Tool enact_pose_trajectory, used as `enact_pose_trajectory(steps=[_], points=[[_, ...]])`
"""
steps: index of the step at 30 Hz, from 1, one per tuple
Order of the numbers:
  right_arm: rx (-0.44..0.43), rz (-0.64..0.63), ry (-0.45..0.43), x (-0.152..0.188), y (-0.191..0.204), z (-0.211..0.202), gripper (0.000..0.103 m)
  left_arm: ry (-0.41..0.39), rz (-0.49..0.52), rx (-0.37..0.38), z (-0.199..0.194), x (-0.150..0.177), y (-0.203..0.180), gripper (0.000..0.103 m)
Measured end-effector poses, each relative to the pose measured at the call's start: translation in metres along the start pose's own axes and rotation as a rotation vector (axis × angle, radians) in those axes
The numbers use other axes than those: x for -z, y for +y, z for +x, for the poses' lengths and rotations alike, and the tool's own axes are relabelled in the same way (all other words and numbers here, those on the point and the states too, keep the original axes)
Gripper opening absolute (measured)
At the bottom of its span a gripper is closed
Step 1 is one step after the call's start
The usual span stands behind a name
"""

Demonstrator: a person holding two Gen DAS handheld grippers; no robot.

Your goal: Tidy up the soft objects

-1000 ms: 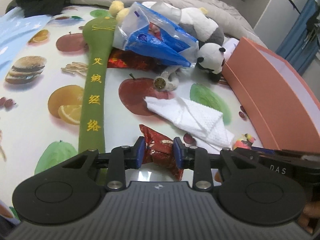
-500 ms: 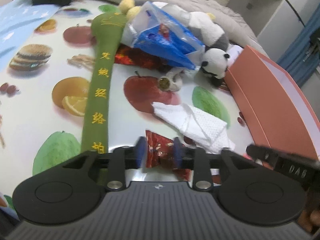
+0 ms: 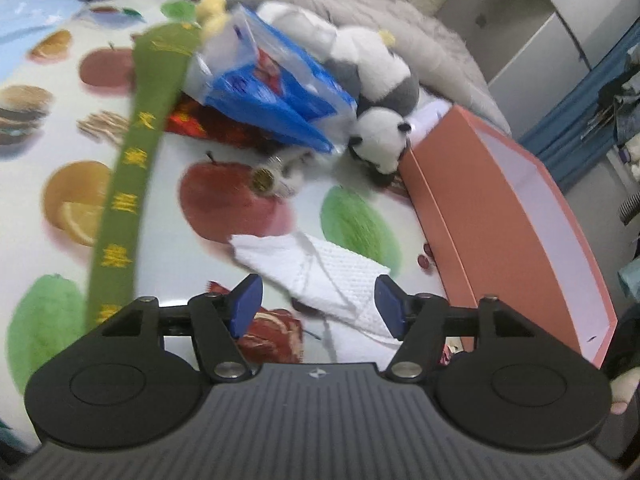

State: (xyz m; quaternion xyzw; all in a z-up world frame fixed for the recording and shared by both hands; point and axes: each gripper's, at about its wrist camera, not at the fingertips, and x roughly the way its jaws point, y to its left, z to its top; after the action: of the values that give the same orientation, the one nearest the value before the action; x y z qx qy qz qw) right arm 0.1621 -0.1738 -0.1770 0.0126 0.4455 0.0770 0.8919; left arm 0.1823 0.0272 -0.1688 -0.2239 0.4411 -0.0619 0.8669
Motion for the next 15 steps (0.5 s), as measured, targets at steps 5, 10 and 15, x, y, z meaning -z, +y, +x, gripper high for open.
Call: enact_pose_trajectory(steps=[5, 10, 15], points=[[-0.003, 0.062, -0.008, 0.003, -0.006, -0.006, 0.049, 0.034, 0.070, -0.016, 0.024, -0.004, -0.016, 0.072], [-0.007, 0.121, -0.032, 0.006, -0.010, -0.019, 0.049, 0.072, 0.170, -0.080, 0.048, 0.000, -0.029, 0.072], [-0.009, 0.135, -0.025, 0.009, -0.009, -0.006, 0.049, 0.077, 0.216, -0.115, 0.058, 0.004, -0.033, 0.072]])
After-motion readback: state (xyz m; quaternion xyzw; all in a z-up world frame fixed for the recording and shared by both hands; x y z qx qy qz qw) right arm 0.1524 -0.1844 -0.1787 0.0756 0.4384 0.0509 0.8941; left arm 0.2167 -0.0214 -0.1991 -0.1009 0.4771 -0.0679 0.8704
